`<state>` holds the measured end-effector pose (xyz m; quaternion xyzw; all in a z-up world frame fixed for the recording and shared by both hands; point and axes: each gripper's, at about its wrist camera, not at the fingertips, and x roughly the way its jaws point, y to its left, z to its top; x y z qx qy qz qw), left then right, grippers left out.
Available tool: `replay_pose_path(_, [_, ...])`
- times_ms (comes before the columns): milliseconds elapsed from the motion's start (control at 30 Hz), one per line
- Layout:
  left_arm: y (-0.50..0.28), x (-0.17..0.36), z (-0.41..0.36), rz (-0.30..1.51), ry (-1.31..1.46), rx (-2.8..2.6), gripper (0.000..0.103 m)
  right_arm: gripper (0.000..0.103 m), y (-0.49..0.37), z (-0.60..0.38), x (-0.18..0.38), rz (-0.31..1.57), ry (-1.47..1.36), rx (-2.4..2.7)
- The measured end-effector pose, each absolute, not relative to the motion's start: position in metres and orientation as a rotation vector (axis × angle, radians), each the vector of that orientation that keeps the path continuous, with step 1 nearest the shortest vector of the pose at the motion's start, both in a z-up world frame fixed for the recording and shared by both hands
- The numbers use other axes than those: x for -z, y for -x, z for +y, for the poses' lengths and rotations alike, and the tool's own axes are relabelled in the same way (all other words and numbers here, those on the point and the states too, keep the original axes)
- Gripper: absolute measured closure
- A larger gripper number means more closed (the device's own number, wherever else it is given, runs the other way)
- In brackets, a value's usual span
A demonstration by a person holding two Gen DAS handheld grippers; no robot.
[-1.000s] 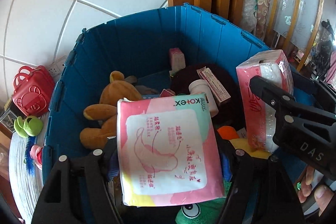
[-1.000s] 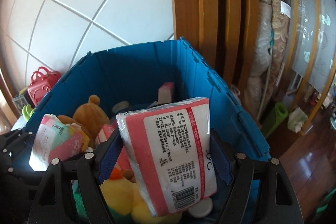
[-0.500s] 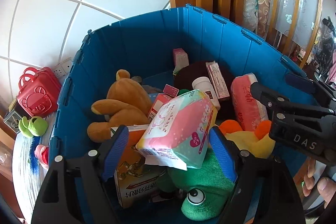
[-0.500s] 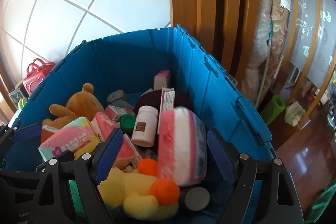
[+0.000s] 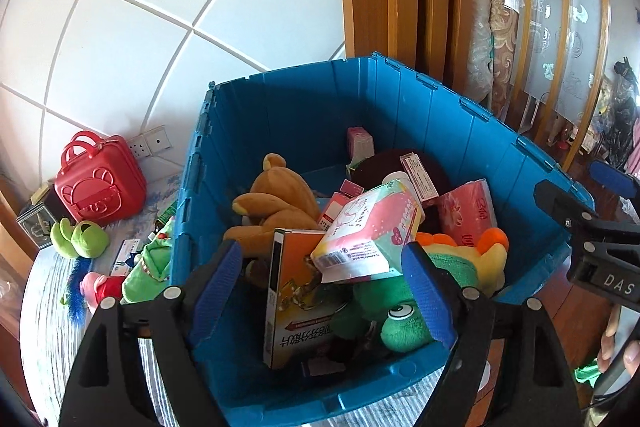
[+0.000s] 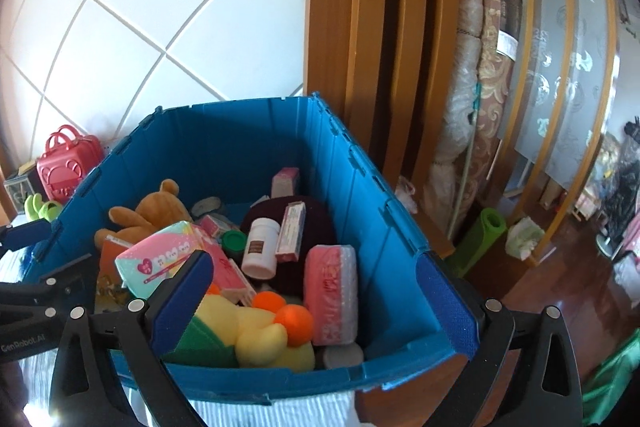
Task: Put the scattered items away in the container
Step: 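Lower both packs into the crate and open both tools, then withdraw both tools from the crate back toward the table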
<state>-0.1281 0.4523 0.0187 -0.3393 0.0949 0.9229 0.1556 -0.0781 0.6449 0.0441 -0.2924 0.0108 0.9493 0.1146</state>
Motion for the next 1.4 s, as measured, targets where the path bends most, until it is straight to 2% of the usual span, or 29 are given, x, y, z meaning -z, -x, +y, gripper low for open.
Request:
replay_pose_path(333, [0.094,-0.025,0.423,0.245,0.91,-2.686,0.021,0.0,0.05,0.615,-0.044,0.022,0.868,-2.831])
replay_pose_path(567, [0.075,-0.034,0.372,0.194,0.892,-2.745,0.021,0.0,0.041,0.578,-0.05,0.007,0.844,-2.877])
replay_pose_path(1067, [0.04,-0.04,0.147,0.067,0.878,-2.848,0.021,0.0,0.022,0.371,-0.058,-0.086,0.811,-2.96])
replay_pose_path(1267, [0.036,-0.042,0.068,-0.003,0.89,-2.905,0.021,0.0,0.028,0.293,-0.044,-0.1,0.896,-2.995])
replay_pose_path(1367, [0.044,-0.033,0.038,-0.041,0.908,-2.953,0.009,0.0,0.039,0.27,-0.039,-0.092,0.938,-3.0])
replay_pose_path(1400, [0.05,-0.027,0.028,-0.062,0.944,-2.965,0.008,0.0,0.044,0.263,-0.037,-0.093,0.953,-3.006])
